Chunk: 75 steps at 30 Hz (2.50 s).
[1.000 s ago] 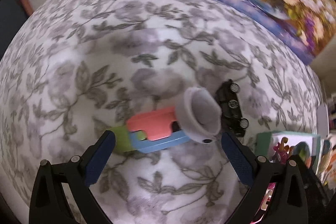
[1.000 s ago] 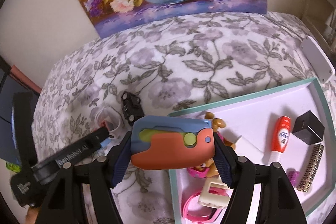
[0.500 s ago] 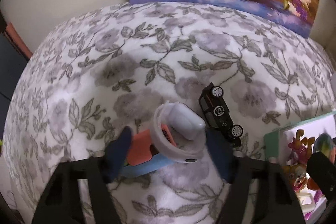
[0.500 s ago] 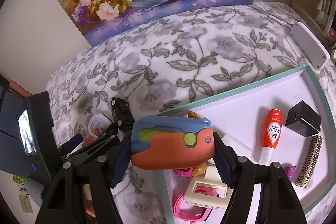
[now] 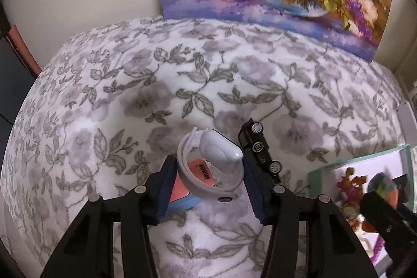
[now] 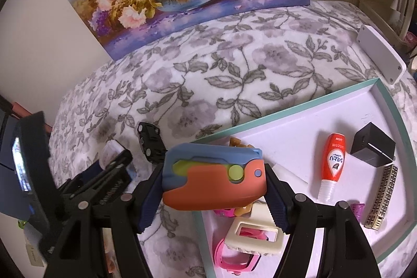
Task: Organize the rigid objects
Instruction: 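Grasp the white cup with the left tool while the right carries the knife toward the tray, then carry the white cup and orange knife into the tray and open both tools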
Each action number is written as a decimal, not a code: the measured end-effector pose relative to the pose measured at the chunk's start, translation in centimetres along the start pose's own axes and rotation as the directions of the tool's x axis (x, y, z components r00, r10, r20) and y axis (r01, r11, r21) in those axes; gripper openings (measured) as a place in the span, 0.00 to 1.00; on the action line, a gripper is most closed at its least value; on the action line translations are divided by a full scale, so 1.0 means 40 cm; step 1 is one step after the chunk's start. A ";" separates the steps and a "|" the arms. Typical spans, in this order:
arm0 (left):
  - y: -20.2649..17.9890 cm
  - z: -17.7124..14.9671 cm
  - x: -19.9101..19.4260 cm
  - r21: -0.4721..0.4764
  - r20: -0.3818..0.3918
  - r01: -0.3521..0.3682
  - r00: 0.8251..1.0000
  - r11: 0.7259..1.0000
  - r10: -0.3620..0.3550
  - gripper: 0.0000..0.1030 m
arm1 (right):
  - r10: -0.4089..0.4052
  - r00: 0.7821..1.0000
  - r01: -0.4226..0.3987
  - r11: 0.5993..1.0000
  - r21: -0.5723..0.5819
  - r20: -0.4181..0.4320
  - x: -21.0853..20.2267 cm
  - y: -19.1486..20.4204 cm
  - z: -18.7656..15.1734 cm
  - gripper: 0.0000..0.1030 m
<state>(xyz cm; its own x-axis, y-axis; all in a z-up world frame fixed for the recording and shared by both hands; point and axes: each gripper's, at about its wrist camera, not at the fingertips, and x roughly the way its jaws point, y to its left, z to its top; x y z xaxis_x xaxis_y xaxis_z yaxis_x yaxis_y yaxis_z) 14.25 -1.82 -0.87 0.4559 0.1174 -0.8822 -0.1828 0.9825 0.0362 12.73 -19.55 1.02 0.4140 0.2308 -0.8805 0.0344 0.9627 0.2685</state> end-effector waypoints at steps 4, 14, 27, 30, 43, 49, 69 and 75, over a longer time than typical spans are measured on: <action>-0.003 0.001 -0.054 -0.020 0.024 0.026 0.999 0.999 -0.026 0.51 | -0.005 1.000 0.005 1.000 0.013 0.013 -0.024 -0.012 -0.002 0.71; -0.069 -0.036 -0.174 0.020 0.058 0.114 0.992 0.993 -0.115 0.51 | -0.057 0.997 0.053 0.996 0.068 0.055 -0.103 -0.083 -0.017 0.71; -0.223 -0.113 -0.253 0.166 0.046 0.187 0.979 0.968 -0.198 0.52 | -0.150 0.985 0.136 0.979 0.154 0.086 -0.180 -0.197 -0.053 0.72; -0.265 -0.127 -0.254 0.217 0.039 0.191 0.978 0.957 -0.204 0.52 | -0.185 0.980 0.171 0.971 0.167 0.079 -0.182 -0.225 -0.052 0.72; -0.385 -0.169 -0.218 0.350 -0.024 0.194 0.980 0.916 -0.199 0.52 | -0.247 0.968 0.235 0.951 0.203 0.037 -0.162 -0.309 -0.047 0.72; -0.419 -0.190 -0.198 0.391 -0.046 0.180 0.983 0.903 -0.176 0.53 | -0.241 0.970 0.239 0.949 0.205 -0.013 -0.126 -0.328 -0.055 0.72; -0.431 -0.198 -0.180 0.404 -0.058 0.163 0.987 0.900 -0.152 0.72 | -0.228 0.971 0.238 0.954 0.185 -0.071 -0.078 -0.323 -0.067 0.72; -0.422 -0.189 -0.189 0.390 -0.049 0.170 0.985 0.905 -0.164 0.79 | -0.235 0.972 0.235 0.952 0.195 -0.026 -0.105 -0.319 -0.060 0.79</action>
<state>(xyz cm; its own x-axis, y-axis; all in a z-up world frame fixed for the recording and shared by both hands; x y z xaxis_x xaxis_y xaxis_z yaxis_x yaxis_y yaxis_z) 7.28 -20.39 1.64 0.4364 -0.0526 -0.8982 0.2514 0.9656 0.0656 8.38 -32.47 0.37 0.3702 0.0019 -0.9290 0.3079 0.9432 0.1247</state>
